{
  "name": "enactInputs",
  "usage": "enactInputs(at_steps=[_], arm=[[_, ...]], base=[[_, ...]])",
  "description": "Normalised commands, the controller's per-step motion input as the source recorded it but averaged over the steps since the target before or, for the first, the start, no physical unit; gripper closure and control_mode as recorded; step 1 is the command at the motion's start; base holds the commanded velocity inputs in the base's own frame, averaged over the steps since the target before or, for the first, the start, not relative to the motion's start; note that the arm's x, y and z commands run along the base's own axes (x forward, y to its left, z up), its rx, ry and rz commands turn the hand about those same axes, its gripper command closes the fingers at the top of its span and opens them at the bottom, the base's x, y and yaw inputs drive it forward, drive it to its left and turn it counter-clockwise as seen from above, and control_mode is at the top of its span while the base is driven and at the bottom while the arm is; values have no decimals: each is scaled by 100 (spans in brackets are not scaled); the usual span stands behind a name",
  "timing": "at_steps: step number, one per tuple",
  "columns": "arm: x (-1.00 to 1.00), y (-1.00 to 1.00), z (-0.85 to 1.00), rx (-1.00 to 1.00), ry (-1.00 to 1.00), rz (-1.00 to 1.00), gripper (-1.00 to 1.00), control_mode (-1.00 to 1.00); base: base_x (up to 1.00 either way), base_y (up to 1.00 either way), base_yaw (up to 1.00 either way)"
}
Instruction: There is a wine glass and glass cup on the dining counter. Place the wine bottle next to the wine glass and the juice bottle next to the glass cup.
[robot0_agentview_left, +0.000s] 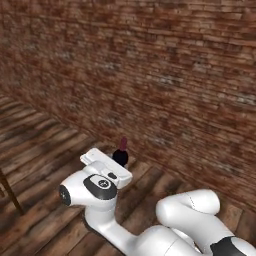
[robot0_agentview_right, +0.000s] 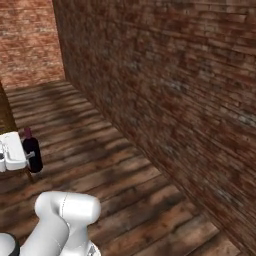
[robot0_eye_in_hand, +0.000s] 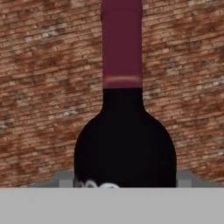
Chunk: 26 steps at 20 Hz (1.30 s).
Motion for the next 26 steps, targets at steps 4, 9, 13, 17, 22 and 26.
enactInputs(at_steps=[4, 9, 13, 17, 22, 26], arm=[[0, 0, 0, 0, 0, 0, 100, 100], [0, 0, 0, 0, 0, 0, 100, 100], [0, 0, 0, 0, 0, 0, 100, 100], [0, 0, 0, 0, 0, 0, 100, 100], [0, 0, 0, 0, 0, 0, 100, 100], [0, 0, 0, 0, 0, 0, 100, 100]], base=[[89, 1, 30], [91, 1, 29], [91, 1, 28], [88, 1, 31], [87, 0, 33], [82, 0, 39]])
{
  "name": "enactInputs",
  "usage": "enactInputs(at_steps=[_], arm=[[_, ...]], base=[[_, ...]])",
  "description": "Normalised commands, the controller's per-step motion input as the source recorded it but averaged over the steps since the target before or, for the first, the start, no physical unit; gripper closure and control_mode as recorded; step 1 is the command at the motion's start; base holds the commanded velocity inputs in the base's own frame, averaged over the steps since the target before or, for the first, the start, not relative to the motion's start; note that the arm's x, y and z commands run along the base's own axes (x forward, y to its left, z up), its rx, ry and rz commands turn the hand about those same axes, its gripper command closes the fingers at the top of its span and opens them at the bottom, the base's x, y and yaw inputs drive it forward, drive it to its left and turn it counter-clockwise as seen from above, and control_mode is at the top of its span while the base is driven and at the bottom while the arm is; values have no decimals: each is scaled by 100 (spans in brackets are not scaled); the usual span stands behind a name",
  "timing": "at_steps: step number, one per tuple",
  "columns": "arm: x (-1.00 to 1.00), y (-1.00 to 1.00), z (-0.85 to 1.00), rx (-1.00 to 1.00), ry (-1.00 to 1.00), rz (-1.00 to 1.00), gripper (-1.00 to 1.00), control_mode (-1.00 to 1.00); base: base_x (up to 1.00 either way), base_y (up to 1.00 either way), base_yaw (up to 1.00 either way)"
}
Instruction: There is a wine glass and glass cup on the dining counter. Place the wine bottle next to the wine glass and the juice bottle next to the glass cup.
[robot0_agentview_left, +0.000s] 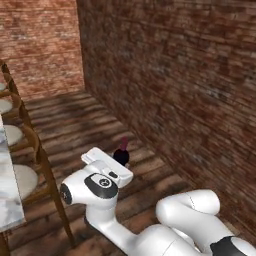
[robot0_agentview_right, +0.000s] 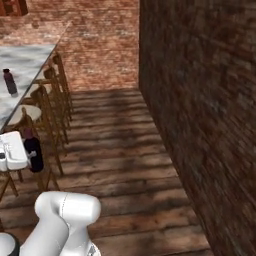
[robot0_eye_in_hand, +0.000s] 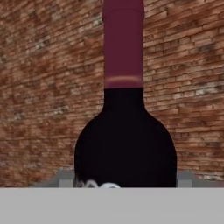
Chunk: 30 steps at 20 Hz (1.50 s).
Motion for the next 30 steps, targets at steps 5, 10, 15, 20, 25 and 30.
enactInputs(at_steps=[5, 10, 15, 20, 25, 30], arm=[[0, 0, 0, 0, 0, 0, 100, 100], [0, 0, 0, 0, 0, 0, 100, 100], [0, 0, 0, 0, 0, 0, 100, 100], [0, 0, 0, 0, 0, 0, 100, 100], [0, 0, 0, 0, 0, 0, 100, 100], [0, 0, 0, 0, 0, 0, 100, 100]], base=[[52, 0, 65], [5, 1, 88], [8, 0, 88], [30, -16, 63], [35, -34, 40], [39, -45, 26]])
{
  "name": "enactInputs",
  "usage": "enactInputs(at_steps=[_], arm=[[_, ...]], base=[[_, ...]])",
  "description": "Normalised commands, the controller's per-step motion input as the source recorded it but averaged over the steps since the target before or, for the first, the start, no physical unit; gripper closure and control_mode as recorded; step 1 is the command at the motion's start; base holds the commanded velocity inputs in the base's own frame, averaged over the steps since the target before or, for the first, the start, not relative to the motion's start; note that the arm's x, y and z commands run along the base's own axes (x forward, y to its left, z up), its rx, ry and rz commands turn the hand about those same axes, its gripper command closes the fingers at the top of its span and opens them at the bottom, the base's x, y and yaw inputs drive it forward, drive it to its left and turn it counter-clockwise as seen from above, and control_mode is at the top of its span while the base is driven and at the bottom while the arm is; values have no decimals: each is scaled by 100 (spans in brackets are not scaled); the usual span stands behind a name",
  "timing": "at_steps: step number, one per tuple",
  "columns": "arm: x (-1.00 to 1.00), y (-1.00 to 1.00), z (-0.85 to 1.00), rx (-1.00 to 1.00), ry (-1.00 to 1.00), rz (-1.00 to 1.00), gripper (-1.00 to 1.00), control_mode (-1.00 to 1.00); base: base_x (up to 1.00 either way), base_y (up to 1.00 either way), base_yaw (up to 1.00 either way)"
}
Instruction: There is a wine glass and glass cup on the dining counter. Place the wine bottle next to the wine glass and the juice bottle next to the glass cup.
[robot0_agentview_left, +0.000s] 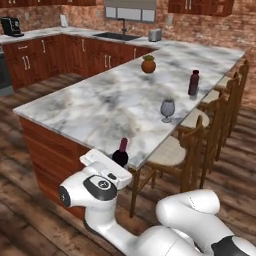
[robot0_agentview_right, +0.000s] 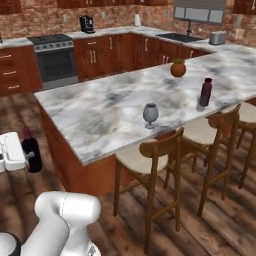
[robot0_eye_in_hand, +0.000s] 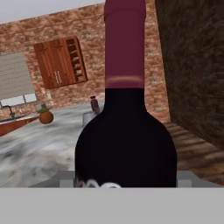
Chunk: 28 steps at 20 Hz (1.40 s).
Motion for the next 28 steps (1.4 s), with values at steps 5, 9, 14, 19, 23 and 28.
enactInputs(at_steps=[5, 9, 14, 19, 23, 28], arm=[[0, 0, 0, 0, 0, 0, 100, 100], [0, 0, 0, 0, 0, 0, 100, 100], [0, 0, 0, 0, 0, 0, 100, 100], [0, 0, 0, 0, 0, 0, 100, 100], [0, 0, 0, 0, 0, 0, 100, 100], [0, 0, 0, 0, 0, 0, 100, 100]], base=[[42, -44, 23], [59, -39, 21], [56, -35, 19], [57, -33, 18], [57, -18, 14], [45, 0, 3]])
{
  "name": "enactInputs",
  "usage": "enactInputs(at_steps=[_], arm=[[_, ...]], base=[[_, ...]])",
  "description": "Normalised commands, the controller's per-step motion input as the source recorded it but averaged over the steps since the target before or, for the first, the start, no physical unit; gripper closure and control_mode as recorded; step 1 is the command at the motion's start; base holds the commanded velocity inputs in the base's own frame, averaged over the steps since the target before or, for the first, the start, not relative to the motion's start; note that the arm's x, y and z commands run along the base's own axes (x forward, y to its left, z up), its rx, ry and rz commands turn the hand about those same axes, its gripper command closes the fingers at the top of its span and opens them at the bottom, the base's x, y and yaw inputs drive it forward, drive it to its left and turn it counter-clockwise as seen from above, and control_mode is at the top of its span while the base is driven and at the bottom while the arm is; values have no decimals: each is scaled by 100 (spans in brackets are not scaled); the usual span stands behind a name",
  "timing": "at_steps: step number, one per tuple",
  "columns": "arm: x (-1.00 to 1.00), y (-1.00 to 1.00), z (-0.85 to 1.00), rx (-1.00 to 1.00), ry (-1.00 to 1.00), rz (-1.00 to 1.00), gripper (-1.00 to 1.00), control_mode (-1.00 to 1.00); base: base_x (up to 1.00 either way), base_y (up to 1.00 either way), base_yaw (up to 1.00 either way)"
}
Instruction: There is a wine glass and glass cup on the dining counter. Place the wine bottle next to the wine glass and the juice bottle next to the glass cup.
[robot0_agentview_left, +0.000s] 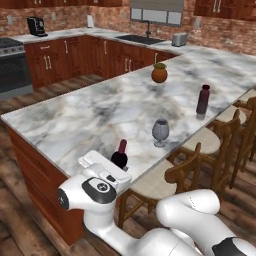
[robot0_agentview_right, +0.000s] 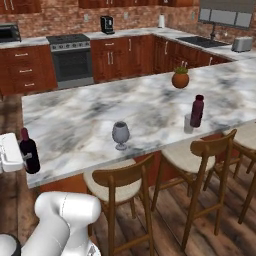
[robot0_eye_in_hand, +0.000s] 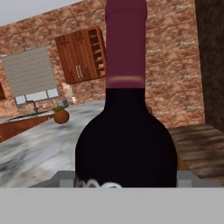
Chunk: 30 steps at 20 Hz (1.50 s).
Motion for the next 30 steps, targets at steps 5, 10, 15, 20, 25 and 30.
enactInputs(at_steps=[5, 10, 15, 20, 25, 30], arm=[[0, 0, 0, 0, 0, 0, 100, 100], [0, 0, 0, 0, 0, 0, 100, 100], [0, 0, 0, 0, 0, 0, 100, 100], [0, 0, 0, 0, 0, 0, 100, 100], [0, 0, 0, 0, 0, 0, 100, 100], [0, 0, 0, 0, 0, 0, 100, 100]], base=[[42, 11, -3], [53, 21, -12], [59, 21, -19], [55, 24, -18], [44, 36, -25], [51, 33, -33]])
